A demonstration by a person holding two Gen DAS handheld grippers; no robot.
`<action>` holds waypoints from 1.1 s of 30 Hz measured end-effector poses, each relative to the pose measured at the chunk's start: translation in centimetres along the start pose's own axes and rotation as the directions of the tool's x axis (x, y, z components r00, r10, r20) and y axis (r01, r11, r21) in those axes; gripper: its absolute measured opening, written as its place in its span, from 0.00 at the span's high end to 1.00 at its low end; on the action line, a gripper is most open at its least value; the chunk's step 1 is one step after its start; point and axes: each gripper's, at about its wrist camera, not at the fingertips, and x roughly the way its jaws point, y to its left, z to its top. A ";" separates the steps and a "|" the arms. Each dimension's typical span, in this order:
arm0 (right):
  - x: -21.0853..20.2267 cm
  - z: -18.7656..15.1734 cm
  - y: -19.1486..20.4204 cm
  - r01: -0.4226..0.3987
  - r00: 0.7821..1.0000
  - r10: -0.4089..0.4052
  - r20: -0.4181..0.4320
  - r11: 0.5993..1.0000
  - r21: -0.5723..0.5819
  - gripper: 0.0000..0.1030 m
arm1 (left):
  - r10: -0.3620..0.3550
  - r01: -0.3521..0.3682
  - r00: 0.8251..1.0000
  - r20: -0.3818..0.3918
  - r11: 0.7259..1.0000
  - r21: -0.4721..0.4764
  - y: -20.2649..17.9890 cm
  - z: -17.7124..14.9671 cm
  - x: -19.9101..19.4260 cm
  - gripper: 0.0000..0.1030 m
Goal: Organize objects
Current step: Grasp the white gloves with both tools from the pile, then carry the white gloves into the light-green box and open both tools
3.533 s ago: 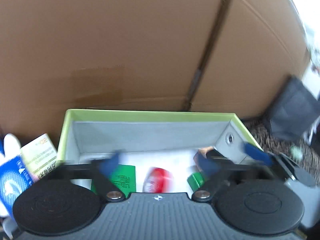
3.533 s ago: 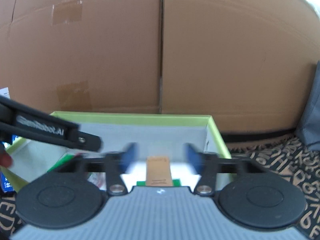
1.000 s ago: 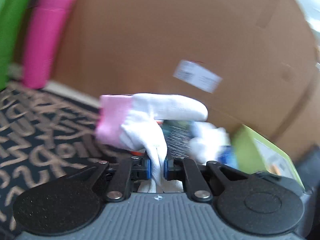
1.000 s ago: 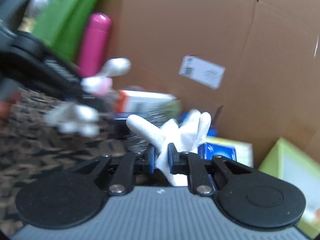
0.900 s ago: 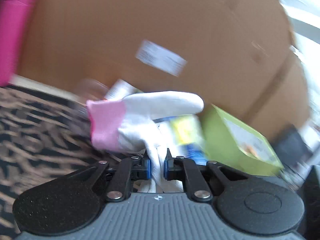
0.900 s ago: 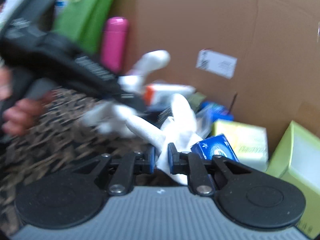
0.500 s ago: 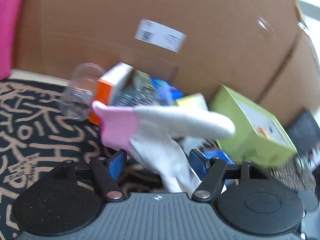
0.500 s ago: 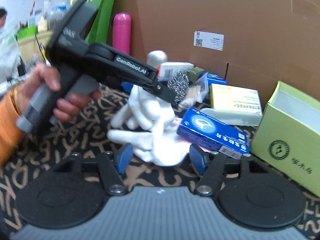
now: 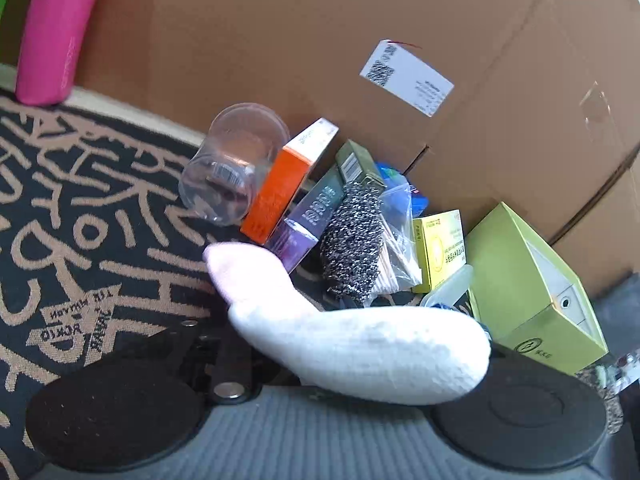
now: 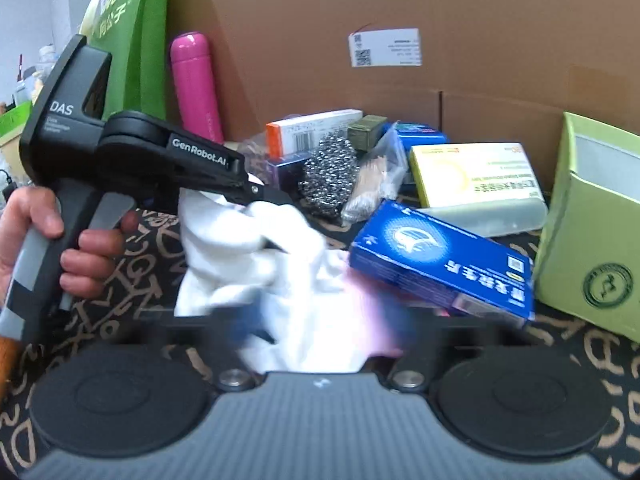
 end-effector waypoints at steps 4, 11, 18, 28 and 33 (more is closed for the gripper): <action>-1.0 -0.4 1.9 -0.043 0.999 0.045 0.017 0.995 -0.088 0.89 | 0.047 -0.046 0.999 0.010 0.997 -0.064 0.7 0.3 -0.4 0.67; -3.5 0.0 3.5 -0.076 0.993 0.086 0.077 0.989 -0.125 0.93 | -0.085 0.086 0.996 -0.016 0.994 0.071 -1.3 0.0 -1.3 0.92; -6.0 3.2 1.0 -0.029 0.967 0.047 0.251 0.997 -0.073 0.93 | -0.176 0.168 0.982 0.073 0.980 0.103 -2.1 -0.4 -2.7 0.96; -9.4 5.6 -4.1 -0.019 0.887 0.010 0.463 1.000 0.014 0.93 | -0.179 0.157 0.957 0.227 0.981 0.112 -5.6 -1.3 -4.1 0.96; -13.2 6.1 -6.9 -0.024 0.815 -0.032 0.578 0.996 0.089 0.93 | -0.199 0.156 0.948 0.249 0.971 0.183 -10.4 -0.7 -4.4 0.96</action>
